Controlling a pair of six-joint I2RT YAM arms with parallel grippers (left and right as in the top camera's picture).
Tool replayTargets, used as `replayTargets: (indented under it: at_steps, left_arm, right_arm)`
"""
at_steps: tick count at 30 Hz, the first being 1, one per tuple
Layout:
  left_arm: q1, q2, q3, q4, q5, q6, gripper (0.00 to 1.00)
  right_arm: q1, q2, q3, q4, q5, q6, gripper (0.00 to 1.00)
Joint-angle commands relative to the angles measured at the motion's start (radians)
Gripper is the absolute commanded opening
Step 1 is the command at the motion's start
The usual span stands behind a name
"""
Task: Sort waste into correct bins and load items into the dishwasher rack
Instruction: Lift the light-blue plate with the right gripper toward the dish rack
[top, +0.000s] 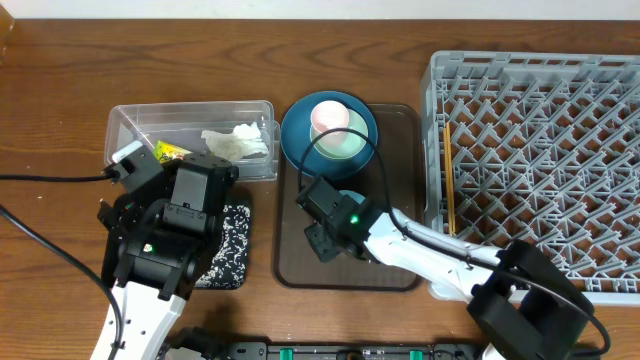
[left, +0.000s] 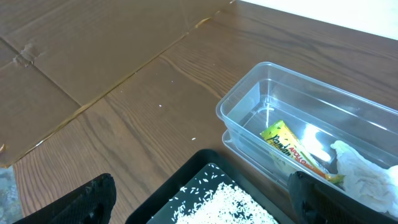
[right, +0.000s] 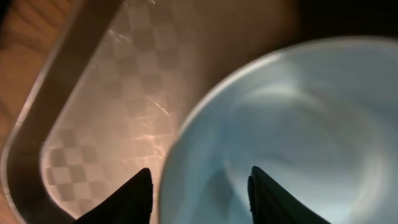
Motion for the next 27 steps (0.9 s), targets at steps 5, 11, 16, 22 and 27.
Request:
replayTargets:
  at_steps: [5,11,16,22,27]
  left_arm:
    - [0.003,0.000,0.014,-0.003,-0.028,0.005,0.91]
    - [0.003,0.000,0.014,-0.003,-0.028,0.005,0.91]
    - [0.003,0.000,0.014,-0.003,-0.028,0.005,0.91]
    - [0.003,0.000,0.014,-0.003,-0.028,0.005,0.91]
    - [0.003,0.000,0.014,-0.003,-0.028,0.005,0.91]
  right_arm:
    - [0.015,0.006,-0.010,0.022,0.014,0.003,0.24]
    - [0.014,0.006,-0.006,0.023,0.014,0.004,0.06]
    - [0.014,0.003,0.011,0.009,0.014,0.004,0.01]
    - [0.014,-0.074,0.099,-0.127,0.011,0.011,0.01]
    - [0.000,-0.213,0.179,-0.199,0.015,-0.028,0.01]
